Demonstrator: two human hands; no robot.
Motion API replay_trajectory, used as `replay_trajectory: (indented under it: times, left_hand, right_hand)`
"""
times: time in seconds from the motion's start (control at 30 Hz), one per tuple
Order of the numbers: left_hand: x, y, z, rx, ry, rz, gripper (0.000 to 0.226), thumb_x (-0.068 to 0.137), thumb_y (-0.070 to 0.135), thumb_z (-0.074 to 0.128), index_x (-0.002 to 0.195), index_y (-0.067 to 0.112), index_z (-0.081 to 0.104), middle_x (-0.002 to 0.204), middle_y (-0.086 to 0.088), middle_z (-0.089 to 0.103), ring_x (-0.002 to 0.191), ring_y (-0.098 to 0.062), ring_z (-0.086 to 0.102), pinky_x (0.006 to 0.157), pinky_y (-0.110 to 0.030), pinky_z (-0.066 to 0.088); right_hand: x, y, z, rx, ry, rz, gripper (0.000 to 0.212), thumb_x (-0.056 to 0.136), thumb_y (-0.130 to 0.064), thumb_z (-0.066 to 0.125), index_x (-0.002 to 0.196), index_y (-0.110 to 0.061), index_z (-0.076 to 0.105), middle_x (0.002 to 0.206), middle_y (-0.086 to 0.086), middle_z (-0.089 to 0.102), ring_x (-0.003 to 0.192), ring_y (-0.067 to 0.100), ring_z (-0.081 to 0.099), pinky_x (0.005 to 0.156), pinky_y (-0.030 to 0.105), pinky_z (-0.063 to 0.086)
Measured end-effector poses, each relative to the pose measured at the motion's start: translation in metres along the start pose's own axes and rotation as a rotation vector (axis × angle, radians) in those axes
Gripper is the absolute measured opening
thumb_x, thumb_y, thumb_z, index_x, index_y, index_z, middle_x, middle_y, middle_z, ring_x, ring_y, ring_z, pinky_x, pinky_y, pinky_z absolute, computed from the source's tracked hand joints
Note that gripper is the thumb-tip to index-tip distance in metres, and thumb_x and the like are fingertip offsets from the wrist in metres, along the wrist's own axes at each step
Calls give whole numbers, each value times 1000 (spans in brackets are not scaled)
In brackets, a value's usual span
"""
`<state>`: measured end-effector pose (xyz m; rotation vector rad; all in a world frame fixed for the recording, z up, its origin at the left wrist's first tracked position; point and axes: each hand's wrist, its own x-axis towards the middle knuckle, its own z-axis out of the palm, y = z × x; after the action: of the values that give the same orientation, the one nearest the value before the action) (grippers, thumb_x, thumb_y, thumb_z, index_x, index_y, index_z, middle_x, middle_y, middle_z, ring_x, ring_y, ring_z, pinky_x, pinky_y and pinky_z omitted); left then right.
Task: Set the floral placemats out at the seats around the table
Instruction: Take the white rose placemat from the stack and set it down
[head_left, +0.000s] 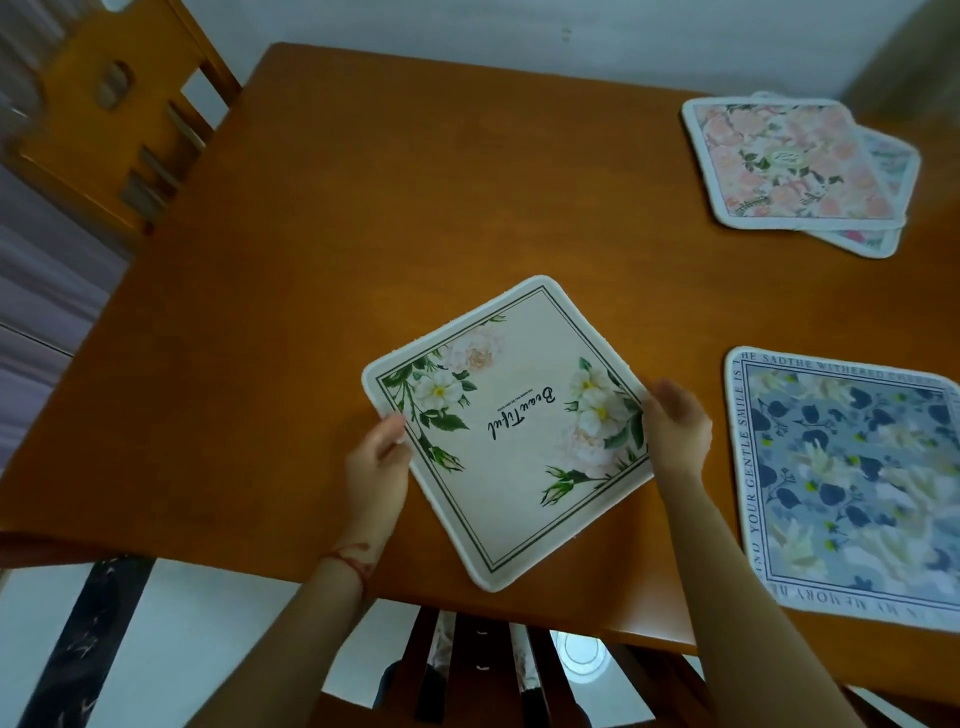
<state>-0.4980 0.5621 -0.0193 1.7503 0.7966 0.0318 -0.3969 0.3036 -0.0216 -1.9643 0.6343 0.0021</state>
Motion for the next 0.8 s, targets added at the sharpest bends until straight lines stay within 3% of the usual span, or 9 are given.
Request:
replay_trajectory:
  times: [0.23,0.3,0.37,0.5,0.57,0.6,0.67,0.7,0.8]
  left_hand:
    - [51,35,3,114,-194,168,40,90,2,50,130,5,48,134,-10,52,123,-21,49,100,-27,39]
    - [68,40,7,153,-238,193,43,89,1,50,132,6,45,137,-10,49,126,-22,46,101,-27,37]
    - [84,43,10,228,-272,231,46,89,2,50,134,7,43,140,-9,46,129,-22,44,103,-29,37]
    - [108,53,20,327,-317,285,48,90,5,49,138,5,38,144,-11,41,132,-22,40,105,-33,38]
    - [116,55,24,358,-342,290,50,90,7,49,138,7,37,145,-11,39,116,-13,52,88,-14,45]
    - [118,55,26,381,-352,289,50,90,8,50,139,8,38,145,-10,39,95,-4,57,70,-5,46]
    - [123,52,30,408,-355,288,50,91,9,50,139,9,38,145,-9,40,56,5,48,45,-7,40]
    - [125,50,31,418,-357,286,50,91,10,50,139,9,38,144,-8,41,54,4,48,47,-10,42]
    - [126,50,28,433,-374,279,49,91,10,52,138,9,38,144,-7,41,99,-15,60,75,-27,53]
  right_hand:
    - [-46,37,-9,-33,79,44,44,89,-13,55,132,-12,47,123,8,58,98,23,59,82,37,52]
    - [-57,43,-9,-24,117,64,43,89,-17,55,132,-13,48,122,9,59,103,25,59,87,41,51]
    - [-67,47,-9,5,144,85,43,89,-18,56,131,-13,49,122,8,60,110,23,56,91,37,48]
    - [-85,49,-5,58,134,117,40,89,-15,57,129,-11,52,121,5,60,105,14,55,82,25,42]
    - [-90,50,-2,79,129,125,41,89,-15,57,129,-12,52,123,5,60,108,17,56,82,24,42]
    - [-90,51,0,90,127,136,41,89,-14,57,130,-11,51,124,6,59,110,18,56,82,24,42]
    - [-90,52,2,97,124,146,43,89,-11,57,131,-10,49,125,7,59,112,19,56,82,23,43]
    - [-89,53,3,97,127,148,44,89,-11,56,132,-10,49,125,7,59,111,18,56,82,22,43]
    - [-85,53,3,111,129,145,44,89,-11,57,132,-10,48,125,7,59,110,18,57,80,20,43]
